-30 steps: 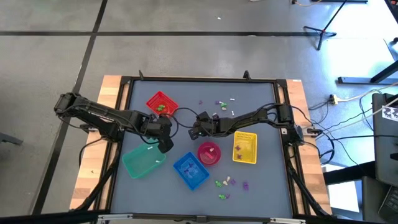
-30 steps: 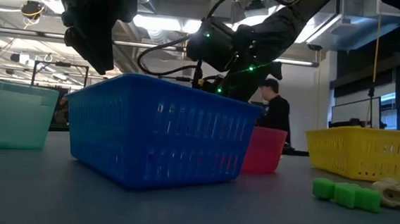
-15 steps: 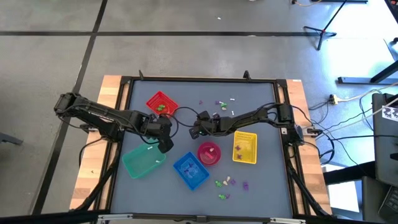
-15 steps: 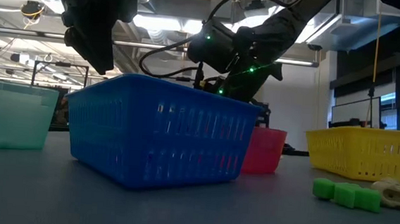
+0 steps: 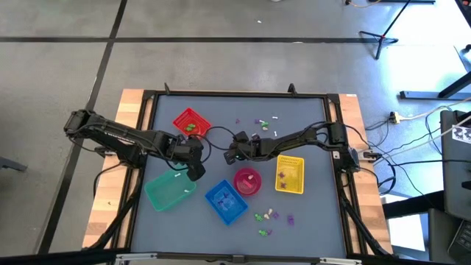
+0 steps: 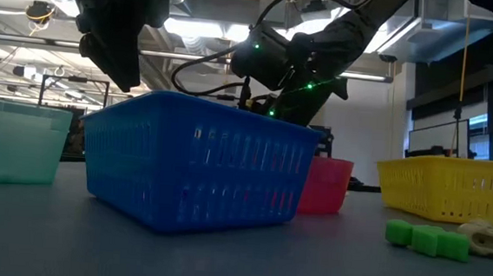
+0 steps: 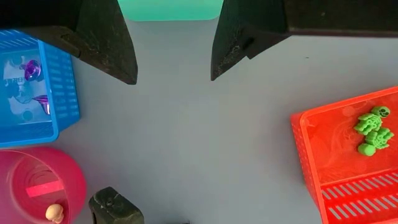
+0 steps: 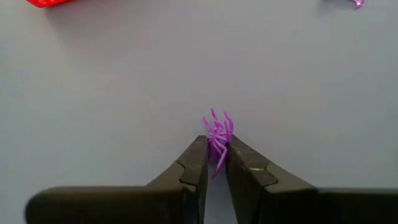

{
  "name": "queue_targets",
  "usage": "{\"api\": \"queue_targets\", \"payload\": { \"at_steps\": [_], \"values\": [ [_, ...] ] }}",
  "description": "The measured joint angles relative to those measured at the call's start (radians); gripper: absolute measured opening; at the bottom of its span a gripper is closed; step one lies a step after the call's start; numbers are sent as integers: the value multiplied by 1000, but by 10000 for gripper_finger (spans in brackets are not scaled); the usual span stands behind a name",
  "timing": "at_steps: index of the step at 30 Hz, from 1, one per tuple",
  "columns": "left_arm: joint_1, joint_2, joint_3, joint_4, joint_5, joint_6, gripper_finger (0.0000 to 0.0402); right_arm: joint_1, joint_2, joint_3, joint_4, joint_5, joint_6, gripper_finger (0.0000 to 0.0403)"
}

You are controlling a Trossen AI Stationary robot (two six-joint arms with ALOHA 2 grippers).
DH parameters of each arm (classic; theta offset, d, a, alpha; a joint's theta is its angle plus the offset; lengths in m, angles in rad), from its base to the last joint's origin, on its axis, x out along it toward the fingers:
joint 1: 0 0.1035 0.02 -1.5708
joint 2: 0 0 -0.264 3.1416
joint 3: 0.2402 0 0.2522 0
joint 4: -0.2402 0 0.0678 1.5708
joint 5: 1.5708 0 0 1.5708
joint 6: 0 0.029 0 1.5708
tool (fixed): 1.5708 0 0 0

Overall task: Sort Halloween decoration
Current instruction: Put the violet spider toy into the yellow bin

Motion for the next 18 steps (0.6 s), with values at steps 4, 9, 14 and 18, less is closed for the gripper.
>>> {"api": "queue_targets", "payload": {
  "at_steps": [4, 9, 14, 18],
  "values": [
    [0, 0, 0, 0, 0, 0, 188, 0, 0, 0, 3, 0, -1, 55],
    [0, 0, 0, 0, 0, 0, 188, 0, 0, 2, 2, 0, -4, 55],
    [0, 0, 0, 0, 0, 0, 188, -1, -5, 23, -10, -6, -59, 55],
    [0, 0, 0, 0, 0, 0, 188, -2, -11, 52, -40, -26, -85, 55]
  ]
}}
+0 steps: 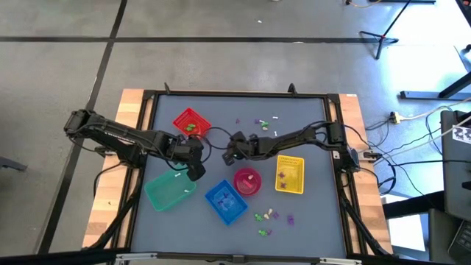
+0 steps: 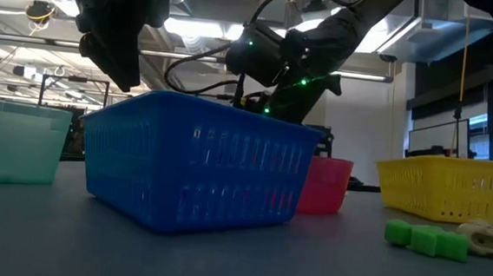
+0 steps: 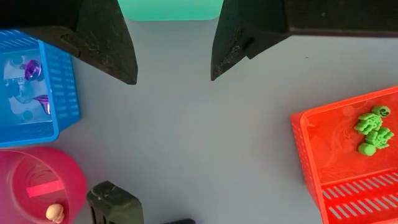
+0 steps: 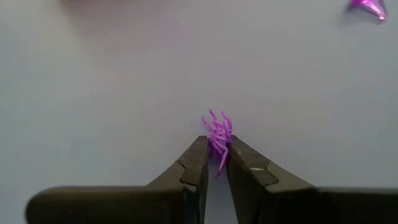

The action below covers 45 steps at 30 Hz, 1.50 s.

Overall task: Sort Halloween decoration
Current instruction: Put the violet spider toy into the yellow bin

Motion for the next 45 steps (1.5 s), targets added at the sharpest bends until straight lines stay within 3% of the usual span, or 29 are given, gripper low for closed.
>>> {"api": "queue_targets", "payload": {
  "at_steps": [14, 28, 34, 40, 45],
  "values": [
    [0, 0, 0, -2, 0, 0, 188, 2, -6, 122, -114, -37, -81, 54],
    [0, 0, 0, -2, 0, 0, 188, 2, -4, 131, -140, -77, -86, 58],
    [0, 0, 0, -2, 0, 0, 188, 2, -4, 131, -138, -117, -102, 105],
    [0, 0, 0, -2, 0, 0, 188, 2, -4, 131, -138, -60, -103, 169],
    [0, 0, 0, -1, 0, 0, 188, 2, 8, 120, -101, -54, -103, 191]
  ]
}}
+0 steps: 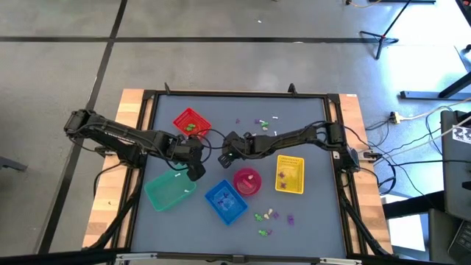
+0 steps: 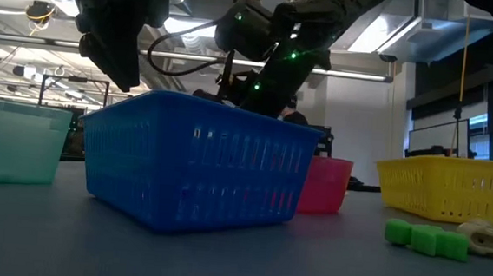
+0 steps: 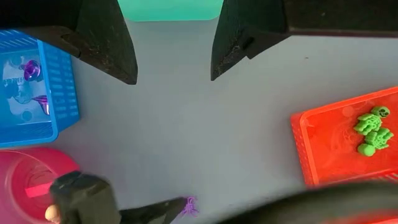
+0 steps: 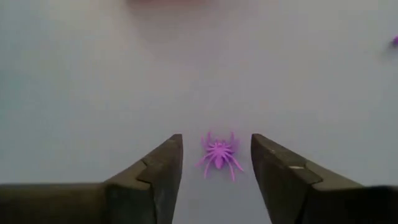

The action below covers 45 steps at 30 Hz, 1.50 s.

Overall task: Sort Halloween decoration
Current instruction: Put the violet spider toy into the yellow bin

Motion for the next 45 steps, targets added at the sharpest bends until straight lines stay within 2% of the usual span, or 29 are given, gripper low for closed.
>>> {"api": "queue_targets", "payload": {
  "at_steps": [13, 16, 24, 29, 45],
  "values": [
    [0, 0, 0, 1, 0, 0, 188, 1, 75, -7, 51, 7, -2, 191],
    [0, 0, 0, 1, 0, 0, 188, 1, 76, -7, 48, 7, -2, 172],
    [0, 0, 0, 1, 0, 0, 188, -1, 79, -8, 43, 0, 0, 76],
    [0, 0, 0, 1, 0, 0, 188, -1, 79, -9, 44, -8, 1, 34],
    [0, 0, 0, 1, 0, 0, 188, -1, 68, 9, 11, -17, -49, 20]
  ]
}}
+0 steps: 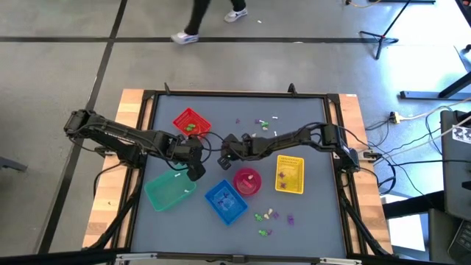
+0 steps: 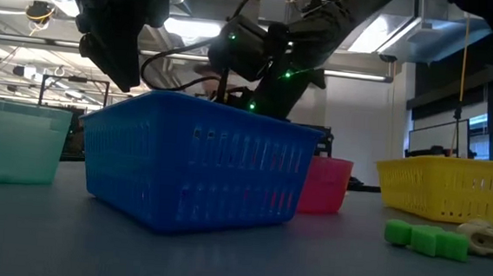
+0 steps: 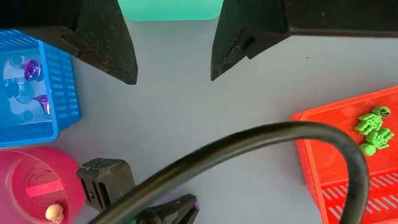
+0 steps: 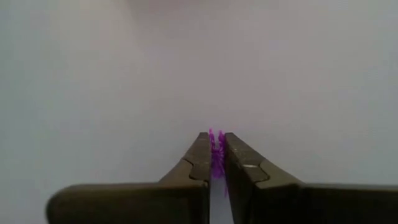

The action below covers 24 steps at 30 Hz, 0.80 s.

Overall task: Sort Halloween decoration
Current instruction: Put the violet spider toy into the yellow bin

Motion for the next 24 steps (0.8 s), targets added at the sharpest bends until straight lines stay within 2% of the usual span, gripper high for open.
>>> {"api": "queue_targets", "payload": {
  "at_steps": [13, 24],
  "values": [
    [0, 0, 0, 0, 0, 0, 188, 1, -6, 174, -325, -6, -60, 15],
    [0, 0, 0, 0, 0, -3, 188, 2, -9, 317, -580, -27, -175, 3]
  ]
}}
